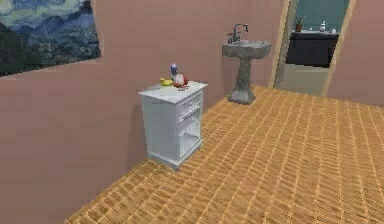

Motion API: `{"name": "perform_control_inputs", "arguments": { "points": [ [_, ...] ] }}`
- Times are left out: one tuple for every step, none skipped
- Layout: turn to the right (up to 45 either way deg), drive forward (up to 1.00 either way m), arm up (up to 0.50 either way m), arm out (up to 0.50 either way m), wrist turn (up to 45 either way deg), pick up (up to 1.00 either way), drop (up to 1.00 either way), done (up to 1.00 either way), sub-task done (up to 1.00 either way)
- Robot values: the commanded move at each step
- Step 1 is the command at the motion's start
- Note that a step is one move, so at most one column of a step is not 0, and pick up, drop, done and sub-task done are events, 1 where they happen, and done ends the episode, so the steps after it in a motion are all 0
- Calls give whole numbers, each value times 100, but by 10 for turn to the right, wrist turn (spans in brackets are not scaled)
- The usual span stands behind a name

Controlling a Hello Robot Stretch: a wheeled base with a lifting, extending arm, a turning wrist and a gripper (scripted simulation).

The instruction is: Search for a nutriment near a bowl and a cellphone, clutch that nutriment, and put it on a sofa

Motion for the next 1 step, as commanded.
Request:
{"name": "perform_control_inputs", "arguments": {
  "points": [
    [270, 0, 0, 0, 0, 0, 0, 0, 0]
  ]
}}
